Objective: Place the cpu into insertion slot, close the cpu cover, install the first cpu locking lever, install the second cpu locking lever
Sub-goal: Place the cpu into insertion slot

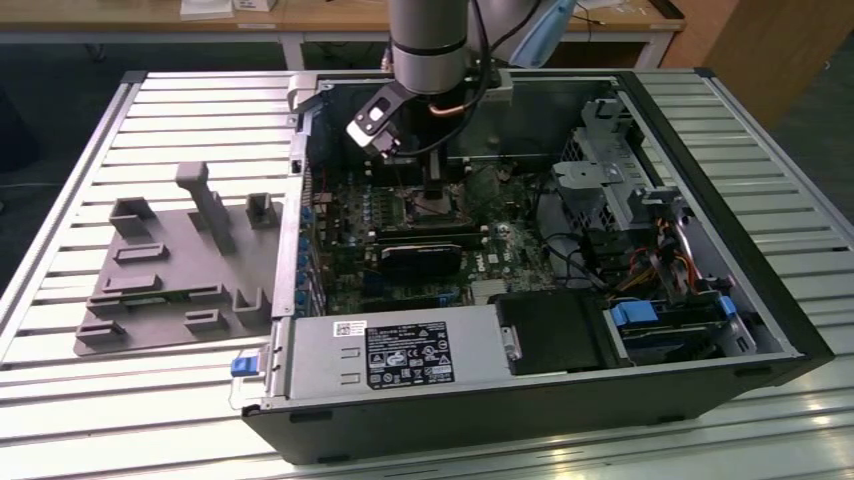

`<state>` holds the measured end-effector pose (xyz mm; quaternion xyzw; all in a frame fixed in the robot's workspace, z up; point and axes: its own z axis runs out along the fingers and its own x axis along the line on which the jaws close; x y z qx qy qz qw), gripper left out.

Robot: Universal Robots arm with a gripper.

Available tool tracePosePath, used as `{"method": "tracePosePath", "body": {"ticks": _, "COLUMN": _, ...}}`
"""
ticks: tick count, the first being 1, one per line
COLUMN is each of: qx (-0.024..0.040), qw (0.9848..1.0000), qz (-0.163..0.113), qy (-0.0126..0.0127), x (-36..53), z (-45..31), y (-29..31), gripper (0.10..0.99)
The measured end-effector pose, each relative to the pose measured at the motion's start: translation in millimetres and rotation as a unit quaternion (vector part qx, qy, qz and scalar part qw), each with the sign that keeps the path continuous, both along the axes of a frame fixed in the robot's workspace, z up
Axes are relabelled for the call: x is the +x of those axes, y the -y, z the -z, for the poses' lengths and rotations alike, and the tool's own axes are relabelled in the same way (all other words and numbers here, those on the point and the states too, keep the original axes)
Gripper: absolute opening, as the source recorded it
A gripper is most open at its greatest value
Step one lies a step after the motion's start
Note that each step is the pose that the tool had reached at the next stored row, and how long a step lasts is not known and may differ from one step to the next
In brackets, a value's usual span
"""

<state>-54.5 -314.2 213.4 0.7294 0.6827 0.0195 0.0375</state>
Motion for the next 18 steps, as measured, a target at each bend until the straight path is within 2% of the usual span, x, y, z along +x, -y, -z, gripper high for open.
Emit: {"method": "tracePosePath", "body": {"ticks": 18, "qx": 0.0, "qw": 1.0, "qz": 0.0, "qy": 0.0001, "x": 0.0, "z": -37.7, "y": 0.0, "gripper": 0.102}}
